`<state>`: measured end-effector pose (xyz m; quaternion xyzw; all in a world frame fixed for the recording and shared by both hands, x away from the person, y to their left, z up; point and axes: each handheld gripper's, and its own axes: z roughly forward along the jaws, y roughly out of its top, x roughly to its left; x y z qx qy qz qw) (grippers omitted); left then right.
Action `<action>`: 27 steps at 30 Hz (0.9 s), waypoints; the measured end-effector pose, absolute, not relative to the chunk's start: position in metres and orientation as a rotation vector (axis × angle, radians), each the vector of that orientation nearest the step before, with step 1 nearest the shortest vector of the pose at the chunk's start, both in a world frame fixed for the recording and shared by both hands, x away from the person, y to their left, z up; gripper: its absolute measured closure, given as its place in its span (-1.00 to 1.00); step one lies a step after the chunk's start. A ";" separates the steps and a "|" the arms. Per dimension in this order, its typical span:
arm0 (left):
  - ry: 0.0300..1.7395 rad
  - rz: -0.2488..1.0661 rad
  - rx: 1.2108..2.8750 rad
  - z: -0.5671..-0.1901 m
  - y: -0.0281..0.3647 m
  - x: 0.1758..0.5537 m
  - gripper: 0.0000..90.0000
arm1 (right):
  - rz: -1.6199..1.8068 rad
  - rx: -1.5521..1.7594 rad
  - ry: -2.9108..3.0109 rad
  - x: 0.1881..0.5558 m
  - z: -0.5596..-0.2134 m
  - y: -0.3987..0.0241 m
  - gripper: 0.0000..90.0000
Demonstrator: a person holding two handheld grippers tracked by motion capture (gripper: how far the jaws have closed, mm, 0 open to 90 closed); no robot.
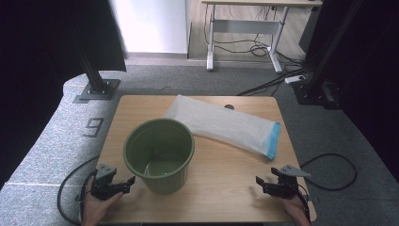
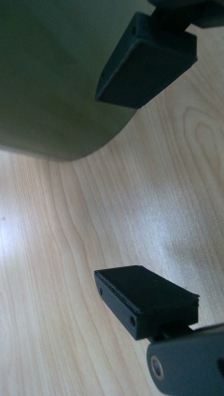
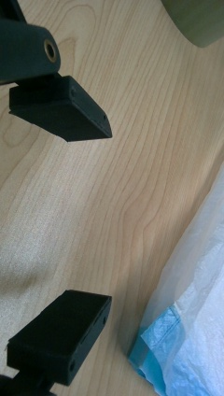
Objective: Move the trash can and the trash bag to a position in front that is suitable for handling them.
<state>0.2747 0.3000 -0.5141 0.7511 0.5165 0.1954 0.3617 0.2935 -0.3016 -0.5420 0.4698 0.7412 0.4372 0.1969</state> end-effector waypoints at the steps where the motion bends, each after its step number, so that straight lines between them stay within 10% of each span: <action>1: 1.316 0.501 1.938 -0.513 0.300 0.274 -0.71 | 1.224 1.316 2.075 0.294 -0.542 -0.302 -0.65; 27: 0.689 0.368 2.137 -0.490 0.212 0.301 -0.78 | 1.262 1.268 2.096 0.295 -0.542 -0.301 -0.60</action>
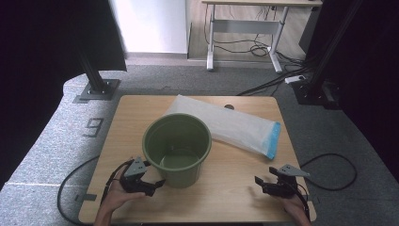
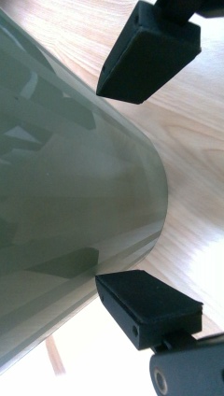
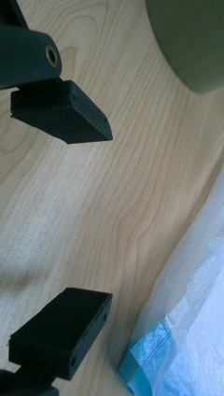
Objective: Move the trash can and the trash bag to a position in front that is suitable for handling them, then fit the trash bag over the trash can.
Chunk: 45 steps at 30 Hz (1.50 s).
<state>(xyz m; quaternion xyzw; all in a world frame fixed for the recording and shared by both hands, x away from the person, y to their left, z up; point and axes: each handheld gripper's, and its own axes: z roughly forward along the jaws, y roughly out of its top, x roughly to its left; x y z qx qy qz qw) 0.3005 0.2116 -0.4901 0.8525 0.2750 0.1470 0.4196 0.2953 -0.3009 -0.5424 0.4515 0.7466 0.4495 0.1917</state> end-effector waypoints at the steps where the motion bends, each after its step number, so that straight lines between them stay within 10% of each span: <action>1: 0.682 0.368 2.142 -0.490 0.207 0.303 -0.77 | 1.264 1.273 2.089 0.294 -0.542 -0.302 -0.61; 17: 0.710 0.416 2.145 -0.486 0.158 0.322 -0.73 | 1.250 1.306 2.066 0.291 -0.541 -0.307 -0.60; 32: 0.848 0.422 2.106 -0.492 0.203 0.295 -0.74 | 1.232 1.306 2.046 0.299 -0.533 -0.297 -0.66; 45: 0.991 0.420 2.002 -0.506 0.255 0.276 -0.73 | 1.098 1.225 2.132 0.405 -0.498 -0.236 -0.61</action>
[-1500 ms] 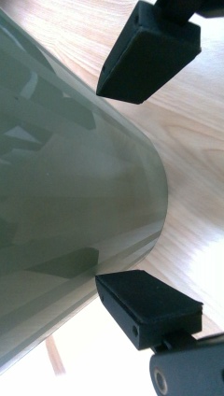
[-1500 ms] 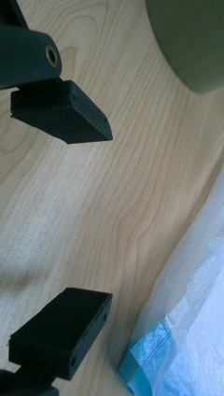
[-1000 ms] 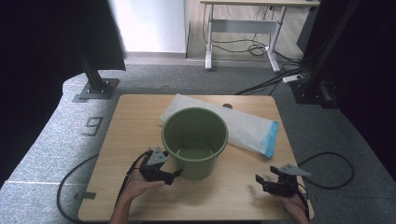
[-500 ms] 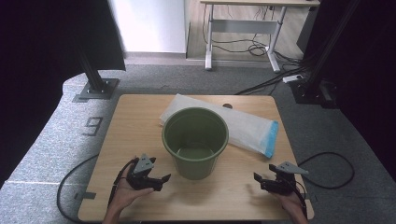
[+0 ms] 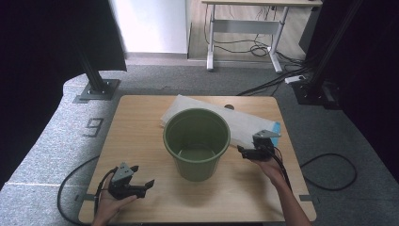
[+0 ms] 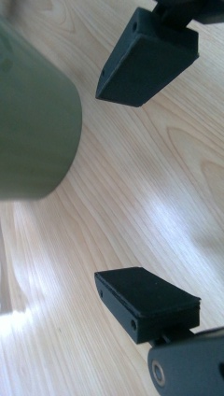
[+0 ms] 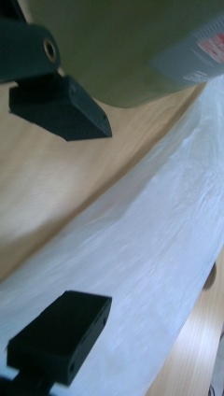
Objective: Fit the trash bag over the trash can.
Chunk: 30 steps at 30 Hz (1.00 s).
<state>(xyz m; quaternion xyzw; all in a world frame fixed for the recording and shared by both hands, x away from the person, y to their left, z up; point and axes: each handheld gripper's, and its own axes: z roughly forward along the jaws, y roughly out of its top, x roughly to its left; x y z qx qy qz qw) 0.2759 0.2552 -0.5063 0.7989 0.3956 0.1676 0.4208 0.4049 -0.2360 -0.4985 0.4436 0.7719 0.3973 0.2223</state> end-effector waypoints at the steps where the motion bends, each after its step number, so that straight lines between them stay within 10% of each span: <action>1: 1.001 0.422 2.000 -0.507 0.259 0.275 -0.73 | 1.075 1.220 2.144 0.412 -0.500 -0.230 -0.58; 15: 1.085 0.444 2.021 -0.515 0.274 0.271 -0.73 | 0.925 1.188 2.262 0.458 -0.538 -0.192 -0.24; 24: 1.112 0.429 2.037 -0.518 0.268 0.274 -0.71 | 0.911 1.285 2.234 0.455 -0.542 -0.198 0.81; 30: 1.114 0.421 2.046 -0.519 0.264 0.279 -0.70 | 0.940 1.311 2.217 0.419 -0.541 -0.226 0.96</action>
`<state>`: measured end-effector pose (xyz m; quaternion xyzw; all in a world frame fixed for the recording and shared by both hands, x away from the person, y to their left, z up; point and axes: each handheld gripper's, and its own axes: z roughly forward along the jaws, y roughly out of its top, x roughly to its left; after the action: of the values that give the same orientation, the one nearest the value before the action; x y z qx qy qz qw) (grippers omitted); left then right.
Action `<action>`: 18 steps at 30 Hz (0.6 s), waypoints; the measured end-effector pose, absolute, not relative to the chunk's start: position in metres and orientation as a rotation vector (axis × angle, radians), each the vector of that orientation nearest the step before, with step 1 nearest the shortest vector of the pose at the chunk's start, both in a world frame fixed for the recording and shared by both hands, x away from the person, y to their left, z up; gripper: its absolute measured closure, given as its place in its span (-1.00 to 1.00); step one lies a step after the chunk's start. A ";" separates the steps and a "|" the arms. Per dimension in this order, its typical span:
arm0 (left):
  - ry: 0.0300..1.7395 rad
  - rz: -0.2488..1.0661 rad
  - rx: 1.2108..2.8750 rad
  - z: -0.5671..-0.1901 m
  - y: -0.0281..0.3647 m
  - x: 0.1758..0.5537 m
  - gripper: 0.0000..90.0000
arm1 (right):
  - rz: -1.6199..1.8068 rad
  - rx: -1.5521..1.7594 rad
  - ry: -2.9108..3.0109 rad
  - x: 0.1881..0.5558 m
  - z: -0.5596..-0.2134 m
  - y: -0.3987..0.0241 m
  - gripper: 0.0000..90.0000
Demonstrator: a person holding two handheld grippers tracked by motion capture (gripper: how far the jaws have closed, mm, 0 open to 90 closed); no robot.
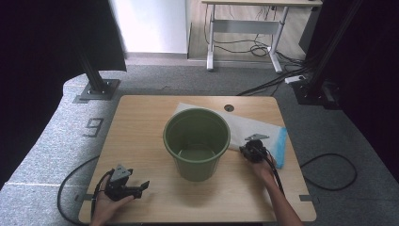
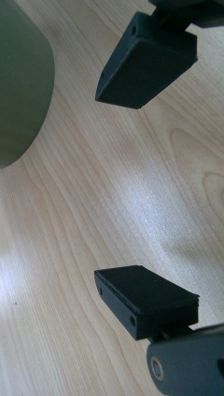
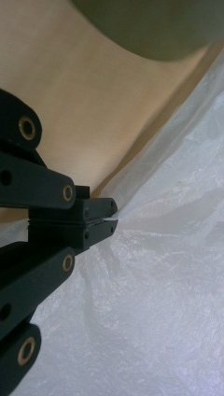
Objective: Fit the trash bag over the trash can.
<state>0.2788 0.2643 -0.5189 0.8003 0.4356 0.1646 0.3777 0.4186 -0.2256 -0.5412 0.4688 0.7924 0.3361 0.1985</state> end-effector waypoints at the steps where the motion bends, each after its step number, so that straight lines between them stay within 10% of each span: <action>1: 1.119 0.419 2.043 -0.519 0.264 0.279 -0.69 | 0.931 1.305 2.213 0.409 -0.541 -0.230 0.96; 15: 1.133 0.396 2.064 -0.521 0.257 0.282 -0.68 | 0.927 1.385 2.139 0.304 -0.546 -0.282 0.94; 18: 1.129 0.390 2.068 -0.521 0.256 0.282 -0.68 | 0.940 1.376 2.122 0.299 -0.540 -0.281 0.54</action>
<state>0.2817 0.2562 -0.5209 0.8052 0.4396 0.1520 0.3678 0.2992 -0.2806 -0.5397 0.4975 0.7672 0.3399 0.2199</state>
